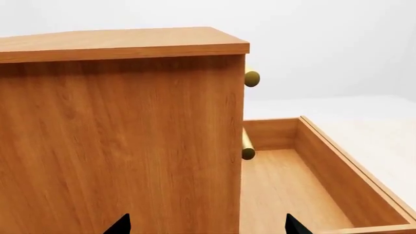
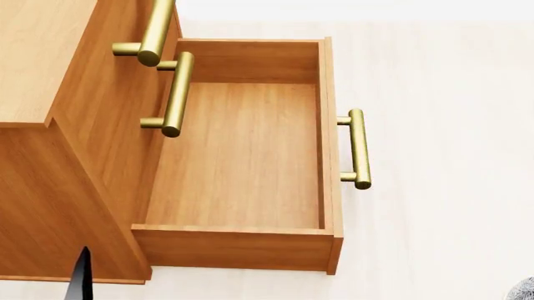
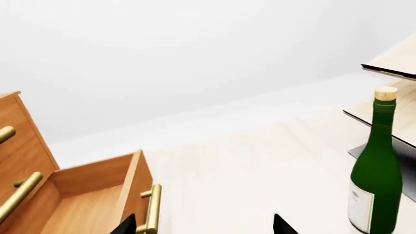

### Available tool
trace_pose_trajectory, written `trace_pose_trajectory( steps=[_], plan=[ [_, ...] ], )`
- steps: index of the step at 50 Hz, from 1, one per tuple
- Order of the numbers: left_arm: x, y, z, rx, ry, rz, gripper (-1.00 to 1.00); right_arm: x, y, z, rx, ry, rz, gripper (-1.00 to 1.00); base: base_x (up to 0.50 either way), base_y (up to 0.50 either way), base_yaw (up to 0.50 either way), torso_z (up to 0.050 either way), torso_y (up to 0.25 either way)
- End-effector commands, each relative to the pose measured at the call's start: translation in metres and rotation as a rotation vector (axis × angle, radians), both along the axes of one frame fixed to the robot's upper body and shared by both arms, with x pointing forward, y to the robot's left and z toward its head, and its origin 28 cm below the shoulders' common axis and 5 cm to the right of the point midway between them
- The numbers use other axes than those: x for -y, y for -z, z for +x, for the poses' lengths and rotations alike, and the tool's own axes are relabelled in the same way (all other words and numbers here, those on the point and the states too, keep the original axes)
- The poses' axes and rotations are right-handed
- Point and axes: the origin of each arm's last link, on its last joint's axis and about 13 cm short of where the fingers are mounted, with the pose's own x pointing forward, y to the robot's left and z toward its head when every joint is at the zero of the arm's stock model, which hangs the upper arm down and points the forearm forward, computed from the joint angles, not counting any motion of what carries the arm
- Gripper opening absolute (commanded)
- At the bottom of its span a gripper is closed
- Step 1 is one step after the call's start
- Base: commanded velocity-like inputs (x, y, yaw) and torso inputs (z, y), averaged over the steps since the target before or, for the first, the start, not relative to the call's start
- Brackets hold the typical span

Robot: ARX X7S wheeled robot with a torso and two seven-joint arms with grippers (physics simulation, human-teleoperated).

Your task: Put the bowl in the bottom drawer of the cabinet and close it.

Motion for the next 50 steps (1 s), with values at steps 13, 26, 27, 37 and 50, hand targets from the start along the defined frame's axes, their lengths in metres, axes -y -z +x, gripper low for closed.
trace_pose_trajectory(
  steps=[13, 26, 27, 37, 50],
  plan=[
    [0.002, -0.004, 0.012, 0.058, -0.035, -0.057, 1.00, 0.038, 0.044, -0.035, 0.022, 0.129, 0.235, 1.00, 0.00, 0.00, 0.00, 0.000, 0.000],
    [0.001, -0.004, 0.013, 0.058, -0.037, -0.058, 1.00, 0.048, 0.065, -0.040, 0.002, 0.160, 0.357, 1.00, 0.00, 0.00, 0.00, 0.000, 0.000],
    [0.002, -0.004, 0.013, 0.058, -0.036, -0.058, 1.00, 0.048, 0.065, -0.041, 0.003, 0.159, 0.361, 1.00, 0.00, 0.00, 0.00, 0.000, 0.000],
    [0.001, -0.004, 0.013, 0.063, -0.037, -0.065, 1.00, 0.051, 0.068, -0.042, 0.036, 0.145, 0.507, 1.00, 0.00, 0.00, 0.00, 0.000, 0.000],
    [0.001, -0.005, 0.013, 0.065, -0.039, -0.065, 1.00, 0.052, 0.070, -0.044, 0.017, 0.204, 0.554, 1.00, 0.00, 0.00, 0.00, 0.000, 0.000]
  ],
)
